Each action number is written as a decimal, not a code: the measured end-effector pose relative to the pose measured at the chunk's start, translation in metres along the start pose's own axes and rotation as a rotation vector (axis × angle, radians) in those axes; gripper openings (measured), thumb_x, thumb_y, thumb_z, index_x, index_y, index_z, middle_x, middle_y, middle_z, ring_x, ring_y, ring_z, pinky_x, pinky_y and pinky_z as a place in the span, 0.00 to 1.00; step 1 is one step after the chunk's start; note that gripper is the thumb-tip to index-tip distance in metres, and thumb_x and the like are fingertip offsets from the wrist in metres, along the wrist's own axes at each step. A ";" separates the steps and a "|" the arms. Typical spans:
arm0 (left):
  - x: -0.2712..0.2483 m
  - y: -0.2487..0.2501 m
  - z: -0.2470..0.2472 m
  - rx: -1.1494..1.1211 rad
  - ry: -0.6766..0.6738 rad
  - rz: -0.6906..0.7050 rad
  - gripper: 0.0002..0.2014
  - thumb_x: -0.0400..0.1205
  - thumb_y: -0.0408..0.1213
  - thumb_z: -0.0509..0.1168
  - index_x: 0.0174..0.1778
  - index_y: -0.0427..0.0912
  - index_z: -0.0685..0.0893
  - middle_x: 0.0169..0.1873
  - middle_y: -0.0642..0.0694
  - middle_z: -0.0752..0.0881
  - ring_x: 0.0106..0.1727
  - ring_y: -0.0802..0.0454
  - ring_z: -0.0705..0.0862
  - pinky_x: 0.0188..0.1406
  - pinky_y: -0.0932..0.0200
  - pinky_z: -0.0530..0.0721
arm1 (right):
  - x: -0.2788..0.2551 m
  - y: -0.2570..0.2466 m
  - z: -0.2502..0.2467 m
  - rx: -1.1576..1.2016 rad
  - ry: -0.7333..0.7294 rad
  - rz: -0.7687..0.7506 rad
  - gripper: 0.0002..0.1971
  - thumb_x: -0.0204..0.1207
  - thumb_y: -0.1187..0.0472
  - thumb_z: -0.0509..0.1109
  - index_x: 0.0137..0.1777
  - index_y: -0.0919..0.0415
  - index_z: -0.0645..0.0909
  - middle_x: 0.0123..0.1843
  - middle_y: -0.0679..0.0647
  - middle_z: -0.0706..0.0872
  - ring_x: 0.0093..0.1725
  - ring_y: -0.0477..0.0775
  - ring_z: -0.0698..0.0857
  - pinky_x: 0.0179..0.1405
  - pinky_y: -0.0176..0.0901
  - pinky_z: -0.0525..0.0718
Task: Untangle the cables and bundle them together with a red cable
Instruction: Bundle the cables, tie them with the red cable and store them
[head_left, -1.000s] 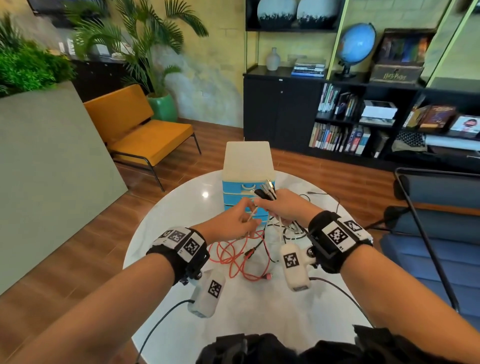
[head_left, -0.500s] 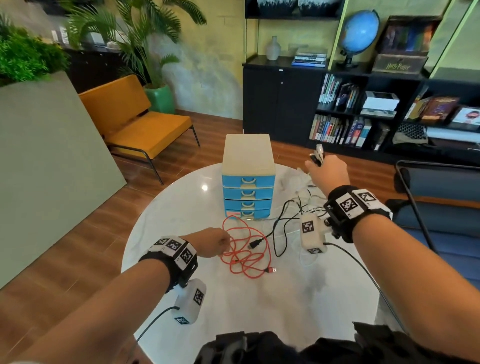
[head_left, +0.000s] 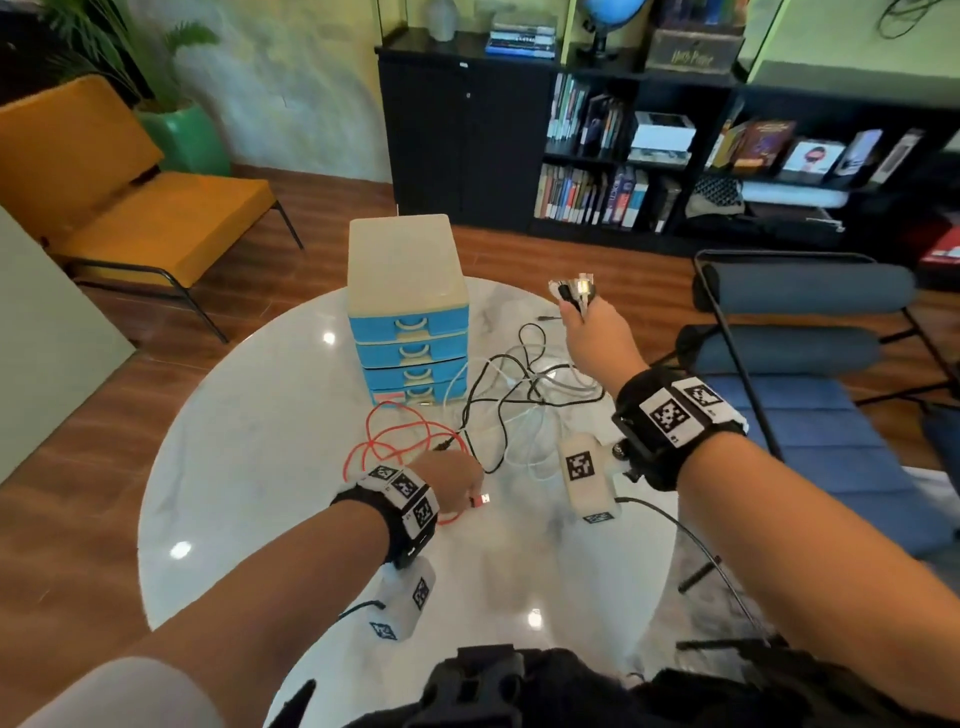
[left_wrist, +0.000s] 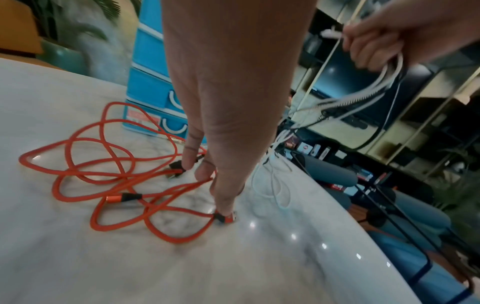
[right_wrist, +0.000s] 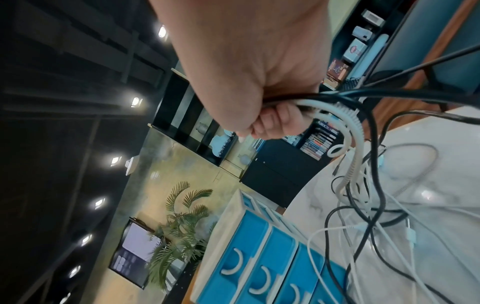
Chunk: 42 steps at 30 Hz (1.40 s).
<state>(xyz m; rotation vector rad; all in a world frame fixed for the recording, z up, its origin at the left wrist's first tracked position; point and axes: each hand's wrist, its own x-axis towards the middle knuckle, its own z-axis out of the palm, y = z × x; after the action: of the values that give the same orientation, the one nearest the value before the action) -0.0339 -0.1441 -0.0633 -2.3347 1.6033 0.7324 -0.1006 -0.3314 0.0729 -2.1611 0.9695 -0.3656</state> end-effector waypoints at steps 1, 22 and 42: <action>0.004 0.002 0.004 0.075 -0.021 -0.029 0.12 0.80 0.40 0.65 0.57 0.42 0.84 0.55 0.45 0.85 0.57 0.44 0.84 0.56 0.49 0.84 | -0.002 0.002 0.000 0.024 -0.021 0.014 0.20 0.87 0.51 0.58 0.63 0.70 0.76 0.53 0.64 0.84 0.52 0.64 0.84 0.47 0.50 0.83; -0.083 -0.031 -0.121 -1.248 0.866 -0.054 0.11 0.82 0.40 0.67 0.46 0.35 0.86 0.38 0.48 0.89 0.37 0.69 0.85 0.43 0.75 0.81 | -0.043 -0.050 0.043 0.639 -0.446 0.023 0.14 0.89 0.56 0.56 0.51 0.65 0.78 0.52 0.65 0.90 0.48 0.57 0.91 0.42 0.42 0.87; -0.134 -0.002 -0.085 -1.239 0.318 0.168 0.19 0.83 0.44 0.63 0.54 0.27 0.79 0.44 0.39 0.83 0.44 0.53 0.82 0.47 0.62 0.82 | -0.068 -0.138 0.028 1.205 -0.606 -0.016 0.17 0.89 0.53 0.54 0.39 0.56 0.73 0.21 0.44 0.65 0.17 0.40 0.61 0.13 0.30 0.62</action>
<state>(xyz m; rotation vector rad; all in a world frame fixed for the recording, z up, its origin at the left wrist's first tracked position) -0.0462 -0.0722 0.0774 -3.2311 1.7295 1.8919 -0.0584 -0.2048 0.1549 -1.0412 0.2243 -0.1854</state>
